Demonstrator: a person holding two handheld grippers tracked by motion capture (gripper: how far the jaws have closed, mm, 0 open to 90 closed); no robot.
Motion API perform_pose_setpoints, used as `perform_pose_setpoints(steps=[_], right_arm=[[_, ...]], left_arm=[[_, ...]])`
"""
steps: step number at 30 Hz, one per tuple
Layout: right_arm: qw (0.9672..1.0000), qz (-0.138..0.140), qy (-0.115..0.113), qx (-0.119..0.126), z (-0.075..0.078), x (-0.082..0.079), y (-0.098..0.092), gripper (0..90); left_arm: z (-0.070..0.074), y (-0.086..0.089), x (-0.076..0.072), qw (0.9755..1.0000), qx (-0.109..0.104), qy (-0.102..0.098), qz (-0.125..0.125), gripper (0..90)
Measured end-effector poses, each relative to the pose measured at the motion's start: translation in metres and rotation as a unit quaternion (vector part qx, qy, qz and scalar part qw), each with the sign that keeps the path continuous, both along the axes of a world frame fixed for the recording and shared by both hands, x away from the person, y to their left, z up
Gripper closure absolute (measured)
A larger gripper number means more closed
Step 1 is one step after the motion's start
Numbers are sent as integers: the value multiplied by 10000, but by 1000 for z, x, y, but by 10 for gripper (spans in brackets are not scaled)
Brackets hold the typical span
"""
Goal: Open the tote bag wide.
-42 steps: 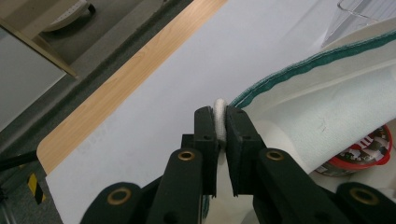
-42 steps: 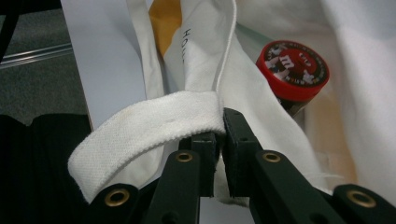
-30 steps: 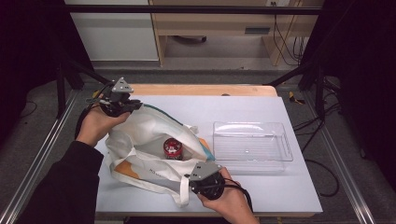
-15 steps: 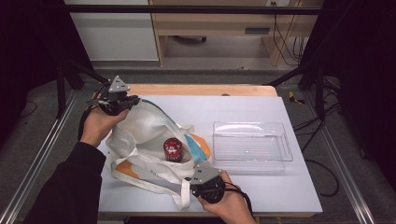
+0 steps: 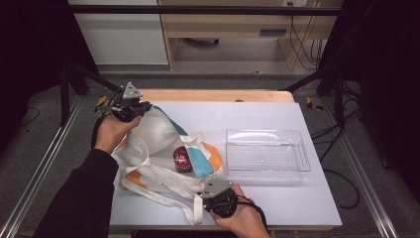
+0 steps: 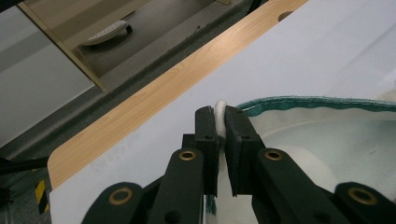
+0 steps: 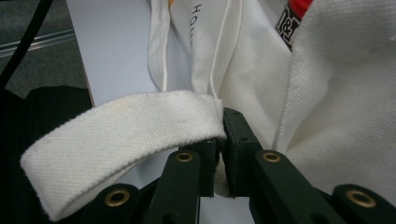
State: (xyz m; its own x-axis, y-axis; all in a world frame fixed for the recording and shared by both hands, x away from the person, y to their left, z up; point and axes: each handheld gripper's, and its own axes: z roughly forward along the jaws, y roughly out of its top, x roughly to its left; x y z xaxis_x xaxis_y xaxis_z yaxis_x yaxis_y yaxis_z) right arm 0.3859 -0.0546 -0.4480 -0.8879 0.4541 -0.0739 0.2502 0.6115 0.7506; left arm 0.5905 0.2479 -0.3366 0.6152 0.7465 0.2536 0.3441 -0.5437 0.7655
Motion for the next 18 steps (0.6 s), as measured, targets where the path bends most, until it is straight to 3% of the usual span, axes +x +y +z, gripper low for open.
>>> perform_pose_setpoints(steps=[12,18], right_arm=[[9999,-34,77,-57,-8,1,3,843],[9999,-11,90,-68,-10,2,2,842]], left_arm=[[-18,2,4,10000,-41,46,17,841],[-29,3,6,9998,-84,173,65,841]])
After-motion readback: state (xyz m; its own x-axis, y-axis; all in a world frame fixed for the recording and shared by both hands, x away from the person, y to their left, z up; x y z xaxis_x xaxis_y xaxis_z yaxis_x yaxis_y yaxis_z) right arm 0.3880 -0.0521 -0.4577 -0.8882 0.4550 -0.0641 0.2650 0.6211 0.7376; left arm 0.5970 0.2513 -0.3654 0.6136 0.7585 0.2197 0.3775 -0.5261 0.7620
